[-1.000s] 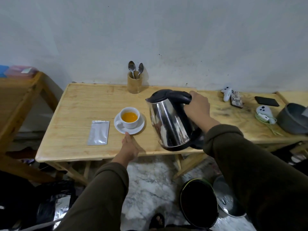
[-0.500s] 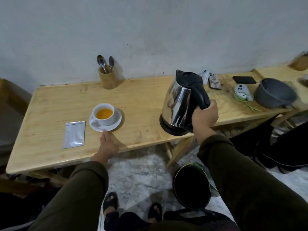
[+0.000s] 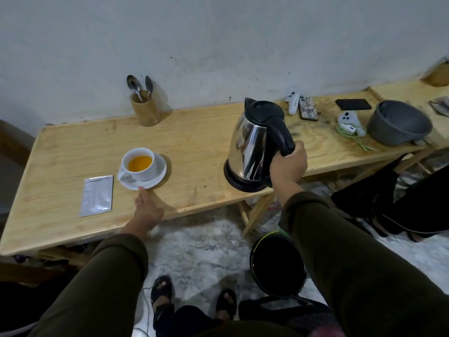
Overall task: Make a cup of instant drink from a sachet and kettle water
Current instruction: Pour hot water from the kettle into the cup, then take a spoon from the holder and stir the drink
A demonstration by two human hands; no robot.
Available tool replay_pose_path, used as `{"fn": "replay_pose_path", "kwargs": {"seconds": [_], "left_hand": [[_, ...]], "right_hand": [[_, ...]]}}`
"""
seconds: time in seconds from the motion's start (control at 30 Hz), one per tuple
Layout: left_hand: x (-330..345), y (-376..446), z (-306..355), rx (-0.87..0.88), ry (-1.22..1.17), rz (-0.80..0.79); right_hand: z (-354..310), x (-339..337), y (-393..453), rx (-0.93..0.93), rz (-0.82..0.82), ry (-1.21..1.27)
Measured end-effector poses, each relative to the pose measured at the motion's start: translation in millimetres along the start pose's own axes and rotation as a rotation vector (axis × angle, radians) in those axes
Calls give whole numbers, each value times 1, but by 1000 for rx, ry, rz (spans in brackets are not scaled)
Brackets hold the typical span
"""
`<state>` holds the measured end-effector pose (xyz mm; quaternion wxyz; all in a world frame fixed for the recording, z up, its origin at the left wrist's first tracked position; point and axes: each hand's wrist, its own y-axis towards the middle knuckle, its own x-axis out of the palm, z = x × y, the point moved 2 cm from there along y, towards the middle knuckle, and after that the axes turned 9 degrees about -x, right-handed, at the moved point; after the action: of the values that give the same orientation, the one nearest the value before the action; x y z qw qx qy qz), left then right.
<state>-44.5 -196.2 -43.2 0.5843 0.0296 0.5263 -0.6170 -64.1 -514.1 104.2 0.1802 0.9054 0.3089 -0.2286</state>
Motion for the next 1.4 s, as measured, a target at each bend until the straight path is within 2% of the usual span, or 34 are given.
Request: {"fn": "replay_pose_path", "kwargs": {"seconds": [0.4, 0.8, 1.0, 1.17, 1.27, 1.33, 1.4], "left_hand": [[1, 5, 0, -6, 10, -18], [-13, 0, -5, 16, 30, -57], [-22, -8, -5, 33, 47, -86], [-29, -4, -10, 82, 18, -72], [-38, -4, -15, 120, -23, -19], [-47, -3, -19, 112, -79, -6], [-54, -1, -22, 97, -146, -5]], "right_hand": [[10, 5, -10, 9, -45, 10], [18, 6, -30, 223, -36, 97], [16, 16, -51, 328, 19, 110], [0, 29, -80, 517, 59, 76], [-10, 46, -97, 674, 83, 181], [-23, 62, -108, 692, 30, 171], [-38, 80, -114, 632, -58, 106]]}}
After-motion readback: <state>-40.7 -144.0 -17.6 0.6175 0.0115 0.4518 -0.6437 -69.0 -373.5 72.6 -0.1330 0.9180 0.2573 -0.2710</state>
